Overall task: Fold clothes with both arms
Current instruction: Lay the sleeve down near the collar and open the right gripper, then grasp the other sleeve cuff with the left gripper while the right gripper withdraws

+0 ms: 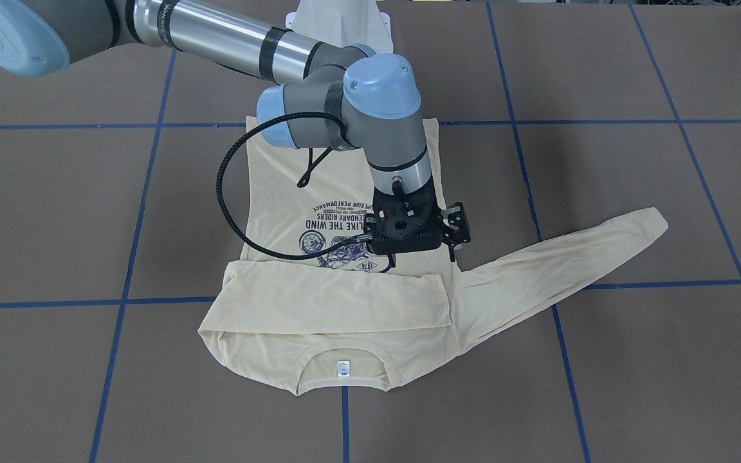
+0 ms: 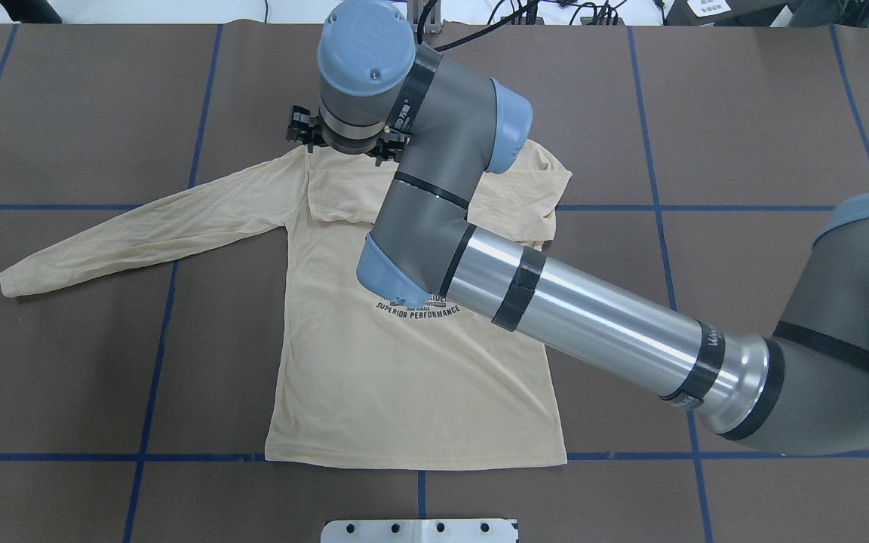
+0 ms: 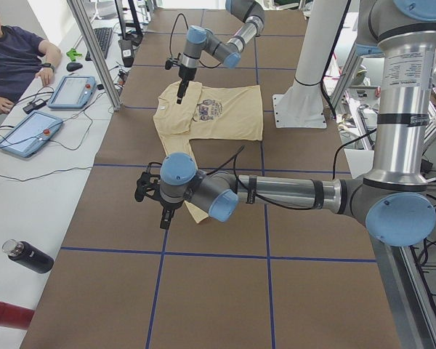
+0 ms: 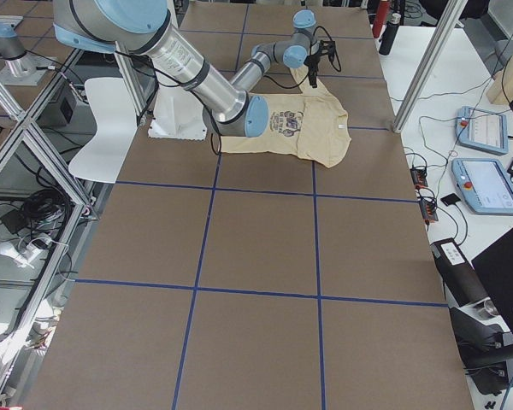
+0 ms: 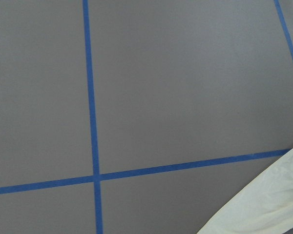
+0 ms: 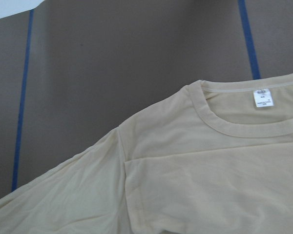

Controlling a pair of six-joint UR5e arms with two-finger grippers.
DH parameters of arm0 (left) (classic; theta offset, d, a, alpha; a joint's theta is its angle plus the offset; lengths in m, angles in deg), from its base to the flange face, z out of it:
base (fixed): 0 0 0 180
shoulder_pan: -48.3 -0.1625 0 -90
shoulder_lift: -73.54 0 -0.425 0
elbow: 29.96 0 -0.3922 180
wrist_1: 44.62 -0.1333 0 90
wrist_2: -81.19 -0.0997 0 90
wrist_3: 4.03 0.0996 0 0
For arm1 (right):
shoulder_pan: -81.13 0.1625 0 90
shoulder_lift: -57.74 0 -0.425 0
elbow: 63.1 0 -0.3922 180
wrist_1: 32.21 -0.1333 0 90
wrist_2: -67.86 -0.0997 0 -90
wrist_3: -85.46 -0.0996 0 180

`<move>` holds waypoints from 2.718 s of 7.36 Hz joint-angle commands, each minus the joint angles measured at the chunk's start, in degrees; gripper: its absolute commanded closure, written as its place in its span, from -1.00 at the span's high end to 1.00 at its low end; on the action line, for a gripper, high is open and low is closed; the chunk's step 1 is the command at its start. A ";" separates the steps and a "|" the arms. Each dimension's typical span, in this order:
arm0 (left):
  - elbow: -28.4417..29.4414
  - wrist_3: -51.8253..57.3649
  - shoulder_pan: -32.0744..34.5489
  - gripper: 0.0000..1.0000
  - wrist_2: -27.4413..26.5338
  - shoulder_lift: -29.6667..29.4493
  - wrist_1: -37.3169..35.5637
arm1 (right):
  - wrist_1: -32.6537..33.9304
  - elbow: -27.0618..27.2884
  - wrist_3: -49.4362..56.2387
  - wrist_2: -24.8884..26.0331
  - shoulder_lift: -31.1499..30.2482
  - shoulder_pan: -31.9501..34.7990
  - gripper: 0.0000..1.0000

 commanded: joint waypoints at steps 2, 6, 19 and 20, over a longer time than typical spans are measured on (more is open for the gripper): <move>-0.39 -22.61 -12.43 1.00 -8.91 1.63 11.94 | 20.44 24.35 10.80 -4.80 -15.94 3.04 1.00; 0.05 -38.55 -28.52 0.99 -27.28 7.69 20.05 | 30.96 39.45 18.13 -10.52 -28.91 7.17 1.00; -1.35 -38.55 -30.56 -1.00 -26.60 9.64 19.96 | 30.52 39.99 18.05 -10.88 -30.94 7.35 1.00; -3.18 -38.56 -30.38 -1.00 -23.12 9.64 20.05 | 30.43 41.30 18.14 -10.97 -32.77 7.36 1.00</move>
